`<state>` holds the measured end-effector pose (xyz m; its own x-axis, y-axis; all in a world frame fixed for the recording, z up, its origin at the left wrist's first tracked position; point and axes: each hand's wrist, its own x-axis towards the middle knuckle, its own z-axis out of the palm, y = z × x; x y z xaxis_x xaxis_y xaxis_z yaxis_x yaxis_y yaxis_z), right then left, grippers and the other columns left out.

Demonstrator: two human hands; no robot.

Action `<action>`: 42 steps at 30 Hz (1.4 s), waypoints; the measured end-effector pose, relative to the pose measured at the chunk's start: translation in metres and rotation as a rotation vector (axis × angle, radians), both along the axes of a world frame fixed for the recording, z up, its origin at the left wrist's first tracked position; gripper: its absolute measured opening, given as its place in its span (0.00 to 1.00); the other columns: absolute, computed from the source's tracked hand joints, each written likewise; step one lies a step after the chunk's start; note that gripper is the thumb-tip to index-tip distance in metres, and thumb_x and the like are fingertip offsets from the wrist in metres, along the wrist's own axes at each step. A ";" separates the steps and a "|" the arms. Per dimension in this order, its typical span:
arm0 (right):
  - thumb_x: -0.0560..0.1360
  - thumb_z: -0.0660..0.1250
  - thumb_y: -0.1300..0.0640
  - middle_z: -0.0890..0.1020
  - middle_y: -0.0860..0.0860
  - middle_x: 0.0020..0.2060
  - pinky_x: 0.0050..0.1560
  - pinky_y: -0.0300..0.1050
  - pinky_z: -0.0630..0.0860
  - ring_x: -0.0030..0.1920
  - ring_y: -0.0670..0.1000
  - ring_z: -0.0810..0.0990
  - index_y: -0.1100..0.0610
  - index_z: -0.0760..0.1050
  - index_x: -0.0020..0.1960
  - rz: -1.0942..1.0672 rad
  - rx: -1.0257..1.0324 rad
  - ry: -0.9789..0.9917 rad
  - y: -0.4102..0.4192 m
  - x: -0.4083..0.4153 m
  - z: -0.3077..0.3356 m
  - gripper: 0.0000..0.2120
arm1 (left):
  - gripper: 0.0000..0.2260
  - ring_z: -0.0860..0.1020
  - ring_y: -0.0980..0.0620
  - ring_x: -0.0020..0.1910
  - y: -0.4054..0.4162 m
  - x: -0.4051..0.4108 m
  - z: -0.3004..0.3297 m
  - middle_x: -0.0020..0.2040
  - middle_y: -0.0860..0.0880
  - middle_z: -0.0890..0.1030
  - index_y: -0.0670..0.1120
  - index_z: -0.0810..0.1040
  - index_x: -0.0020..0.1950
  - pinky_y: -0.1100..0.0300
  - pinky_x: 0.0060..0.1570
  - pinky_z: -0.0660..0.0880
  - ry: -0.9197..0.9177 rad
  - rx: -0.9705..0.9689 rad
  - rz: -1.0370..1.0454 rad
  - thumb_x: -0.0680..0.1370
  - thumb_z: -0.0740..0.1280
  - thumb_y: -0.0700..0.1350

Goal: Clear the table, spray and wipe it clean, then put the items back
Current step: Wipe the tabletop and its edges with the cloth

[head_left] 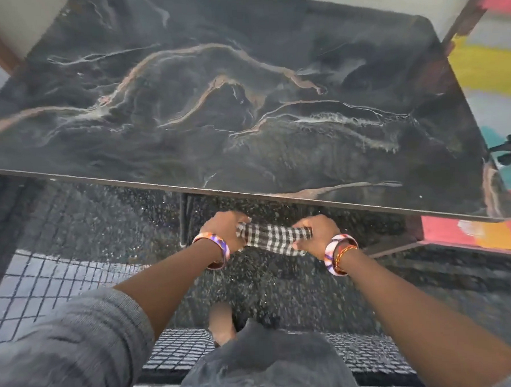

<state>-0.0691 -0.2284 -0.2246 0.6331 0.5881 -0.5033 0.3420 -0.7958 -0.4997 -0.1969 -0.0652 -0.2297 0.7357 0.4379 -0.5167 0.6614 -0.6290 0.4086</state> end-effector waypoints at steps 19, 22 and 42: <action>0.74 0.67 0.57 0.80 0.59 0.48 0.44 0.52 0.79 0.46 0.57 0.79 0.59 0.76 0.47 -1.143 0.328 0.652 -0.328 0.178 -0.010 0.05 | 0.15 0.76 0.44 0.51 -0.328 0.229 -0.029 0.49 0.43 0.78 0.39 0.80 0.52 0.63 0.33 0.74 -0.089 -0.883 0.603 0.68 0.74 0.43; 0.77 0.60 0.62 0.75 0.55 0.40 0.25 0.39 0.77 0.38 0.52 0.74 0.56 0.70 0.40 -1.153 0.413 0.783 -0.368 0.220 0.002 0.07 | 0.09 0.77 0.45 0.46 -0.374 0.272 -0.014 0.39 0.47 0.82 0.41 0.78 0.44 0.63 0.44 0.77 -0.113 -0.982 0.676 0.67 0.74 0.38; 0.77 0.64 0.56 0.80 0.53 0.47 0.46 0.49 0.79 0.48 0.54 0.80 0.57 0.75 0.47 -0.884 0.737 0.385 -0.283 0.576 0.094 0.04 | 0.33 0.73 0.49 0.63 -0.311 0.626 0.102 0.71 0.46 0.70 0.42 0.64 0.73 0.59 0.59 0.72 -0.544 -0.657 0.581 0.74 0.66 0.57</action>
<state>0.5072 -0.5111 -0.1310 0.8434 0.2532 -0.4739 -0.4462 -0.1612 -0.8803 0.4291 -0.3760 -0.1274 0.7064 0.5522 -0.4429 0.4149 0.1840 0.8911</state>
